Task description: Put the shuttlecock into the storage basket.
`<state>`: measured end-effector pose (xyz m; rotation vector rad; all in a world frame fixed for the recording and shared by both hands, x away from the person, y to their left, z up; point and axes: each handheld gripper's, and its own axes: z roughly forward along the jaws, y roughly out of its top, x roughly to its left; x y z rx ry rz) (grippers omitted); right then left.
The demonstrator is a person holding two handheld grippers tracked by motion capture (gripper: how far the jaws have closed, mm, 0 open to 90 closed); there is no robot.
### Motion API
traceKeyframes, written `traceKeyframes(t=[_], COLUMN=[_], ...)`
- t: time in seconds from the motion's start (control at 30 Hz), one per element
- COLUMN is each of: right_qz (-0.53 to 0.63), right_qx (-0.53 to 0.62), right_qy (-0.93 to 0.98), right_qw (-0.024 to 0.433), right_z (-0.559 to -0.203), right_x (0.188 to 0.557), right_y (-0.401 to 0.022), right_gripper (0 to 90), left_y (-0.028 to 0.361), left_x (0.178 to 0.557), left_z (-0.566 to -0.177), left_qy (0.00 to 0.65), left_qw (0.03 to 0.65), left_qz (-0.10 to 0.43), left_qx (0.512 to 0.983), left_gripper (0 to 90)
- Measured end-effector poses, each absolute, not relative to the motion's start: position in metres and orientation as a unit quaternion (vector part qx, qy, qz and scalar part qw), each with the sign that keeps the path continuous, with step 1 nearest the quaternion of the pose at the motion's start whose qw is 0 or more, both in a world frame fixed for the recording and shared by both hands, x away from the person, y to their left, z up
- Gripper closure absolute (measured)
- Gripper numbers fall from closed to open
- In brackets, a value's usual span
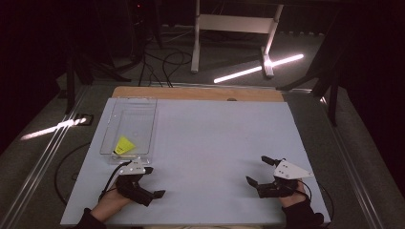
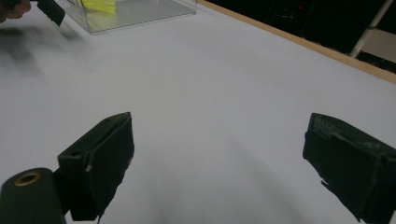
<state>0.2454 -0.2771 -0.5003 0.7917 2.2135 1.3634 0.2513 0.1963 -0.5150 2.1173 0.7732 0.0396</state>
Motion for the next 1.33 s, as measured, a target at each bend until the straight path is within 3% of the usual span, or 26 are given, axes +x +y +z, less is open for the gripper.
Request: traceKeyframes(t=[0.57, 1.33], right_qz=[0.491, 0.490], right_qx=[0.285, 0.281], right_qy=[0.796, 0.799], right_qw=[0.210, 0.204], right_z=[-0.500, -0.502], right_x=[0.245, 0.245], right_y=[-0.278, -0.277], right_gripper=[9.0, 9.0], left_y=[0.207, 0.211], left_x=[0.242, 0.243], left_z=[-0.524, -0.526], left_qy=[0.363, 0.369], left_qw=[0.442, 0.460], left_qz=[0.067, 0.088], left_qx=[0.818, 0.803], left_gripper=[0.1, 0.1])
